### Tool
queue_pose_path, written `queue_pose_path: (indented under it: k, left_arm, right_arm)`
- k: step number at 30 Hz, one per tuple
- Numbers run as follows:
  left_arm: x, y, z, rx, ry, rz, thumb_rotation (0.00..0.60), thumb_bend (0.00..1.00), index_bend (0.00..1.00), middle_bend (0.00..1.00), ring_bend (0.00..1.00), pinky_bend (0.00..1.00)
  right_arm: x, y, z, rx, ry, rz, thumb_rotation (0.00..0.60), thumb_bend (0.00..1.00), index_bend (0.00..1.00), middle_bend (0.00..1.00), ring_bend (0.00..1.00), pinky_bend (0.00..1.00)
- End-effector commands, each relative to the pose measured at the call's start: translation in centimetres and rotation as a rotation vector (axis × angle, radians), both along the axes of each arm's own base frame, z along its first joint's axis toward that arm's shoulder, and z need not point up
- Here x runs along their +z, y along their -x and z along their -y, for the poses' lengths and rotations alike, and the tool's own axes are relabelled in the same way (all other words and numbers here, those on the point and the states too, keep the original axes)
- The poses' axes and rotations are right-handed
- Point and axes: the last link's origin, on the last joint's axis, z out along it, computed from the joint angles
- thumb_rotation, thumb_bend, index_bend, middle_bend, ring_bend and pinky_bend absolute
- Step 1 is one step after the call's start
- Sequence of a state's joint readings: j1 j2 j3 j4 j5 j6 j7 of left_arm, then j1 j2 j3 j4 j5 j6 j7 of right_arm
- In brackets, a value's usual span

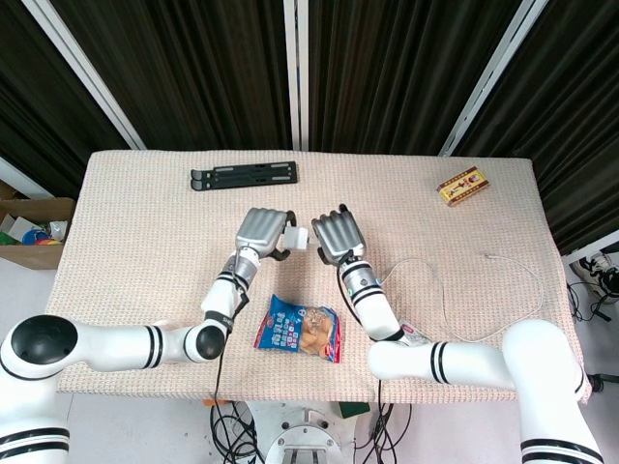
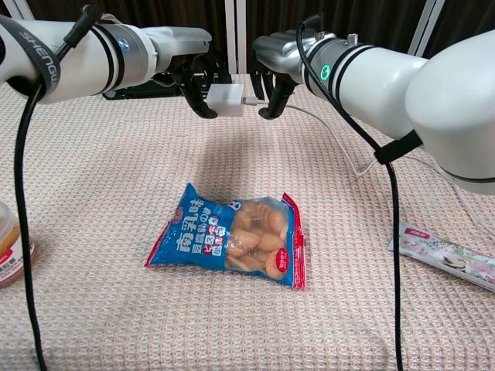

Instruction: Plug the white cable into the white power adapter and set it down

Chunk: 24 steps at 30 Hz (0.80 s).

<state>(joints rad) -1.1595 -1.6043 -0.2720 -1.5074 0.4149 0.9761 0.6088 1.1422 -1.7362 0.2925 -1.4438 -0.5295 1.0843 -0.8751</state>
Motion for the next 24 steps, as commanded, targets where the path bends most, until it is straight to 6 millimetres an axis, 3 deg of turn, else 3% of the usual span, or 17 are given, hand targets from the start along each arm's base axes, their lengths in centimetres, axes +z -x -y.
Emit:
queue_pose_path:
  k: [1,10,20,22,24]
  left_arm:
    - [-0.11,-0.03,0.0,-0.001,0.0,-0.004,0.6,0.37,0.52,0.46,0.76,0.95]
    - [-0.49,-0.13,0.1,-0.005,0.007,-0.009,0.6,0.37,0.52,0.46,0.76,0.95]
    - [-0.57,-0.08,0.13,-0.005,0.009,-0.011,0.6,0.37,0.52,0.46,0.76,0.95]
    - [-0.52,0.02,0.09,-0.002,0.006,-0.01,0.6,0.37,0.52,0.46,0.76,0.95]
    - [-0.45,0.12,0.03,0.0,0.004,-0.011,0.6,0.37,0.52,0.46,0.76,0.95]
  right_arm:
    - [-0.1,-0.05,0.0,0.001,-0.001,-0.002,0.6,0.37,0.58,0.48,0.38,0.25]
    - [-0.48,-0.3,0.12,0.0,0.001,0.0,0.6,0.45,0.59,0.49,0.39,0.25]
    - [-0.67,-0.39,0.03,0.002,-0.001,0.005,0.6,0.44,0.59,0.49,0.39,0.25]
    - [-0.57,-0.27,-0.07,0.002,-0.004,0.006,0.6,0.42,0.57,0.48,0.39,0.25]
    - [-0.41,-0.1,-0.18,0.004,-0.002,0.002,0.6,0.37,0.47,0.46,0.37,0.25]
